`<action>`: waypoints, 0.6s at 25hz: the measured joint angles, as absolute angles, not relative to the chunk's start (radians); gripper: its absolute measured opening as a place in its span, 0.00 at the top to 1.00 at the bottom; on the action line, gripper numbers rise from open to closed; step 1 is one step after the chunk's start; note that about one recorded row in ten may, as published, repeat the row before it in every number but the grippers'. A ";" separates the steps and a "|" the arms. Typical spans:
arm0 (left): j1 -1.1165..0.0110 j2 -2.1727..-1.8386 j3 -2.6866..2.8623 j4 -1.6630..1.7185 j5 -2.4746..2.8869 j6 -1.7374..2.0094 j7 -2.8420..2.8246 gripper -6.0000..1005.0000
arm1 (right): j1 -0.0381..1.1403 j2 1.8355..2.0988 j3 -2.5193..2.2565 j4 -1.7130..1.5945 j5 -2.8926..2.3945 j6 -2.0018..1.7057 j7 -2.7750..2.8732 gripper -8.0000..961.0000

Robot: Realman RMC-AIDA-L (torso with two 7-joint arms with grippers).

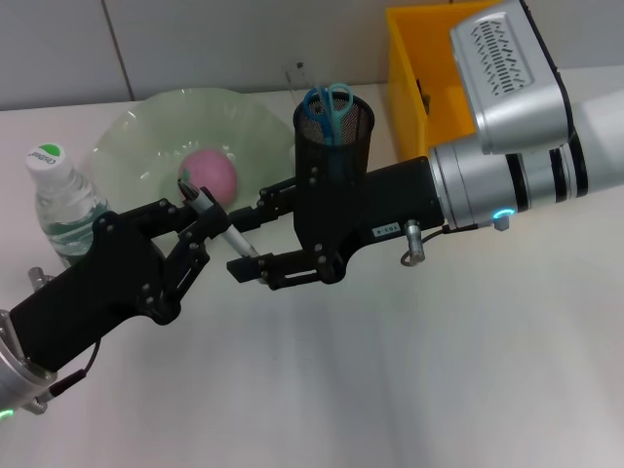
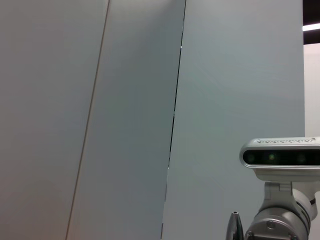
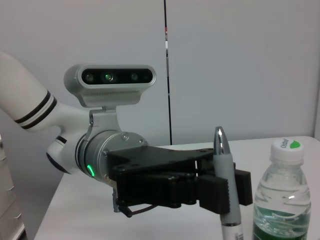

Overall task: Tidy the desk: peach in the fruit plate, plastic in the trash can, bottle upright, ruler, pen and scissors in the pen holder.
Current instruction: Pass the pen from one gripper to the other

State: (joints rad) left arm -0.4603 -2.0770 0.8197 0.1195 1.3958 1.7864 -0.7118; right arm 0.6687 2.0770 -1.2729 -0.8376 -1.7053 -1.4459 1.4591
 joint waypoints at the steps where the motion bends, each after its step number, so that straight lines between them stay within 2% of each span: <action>1: -0.460 -2.077 0.819 0.120 1.395 1.786 -0.712 0.85 | 0.669 2.077 -1.273 -0.838 -1.705 -1.445 1.460 0.56; 4: -0.459 -2.077 0.816 0.120 1.395 1.787 -0.712 0.85 | 0.669 2.077 -1.272 -0.837 -1.707 -1.444 1.462 0.42; 13: -0.455 -2.076 0.812 0.120 1.392 1.787 -0.724 0.85 | 0.663 2.078 -1.272 -0.841 -1.709 -1.441 1.463 0.27; 15: -0.455 -2.076 0.811 0.120 1.391 1.787 -0.724 0.85 | 0.660 2.078 -1.272 -0.842 -1.709 -1.441 1.460 0.27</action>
State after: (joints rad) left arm -0.4547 -2.0756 0.8106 0.1196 1.3908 1.7873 -0.7237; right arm 0.6603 2.0779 -1.2716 -0.8418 -1.7094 -1.4409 1.4597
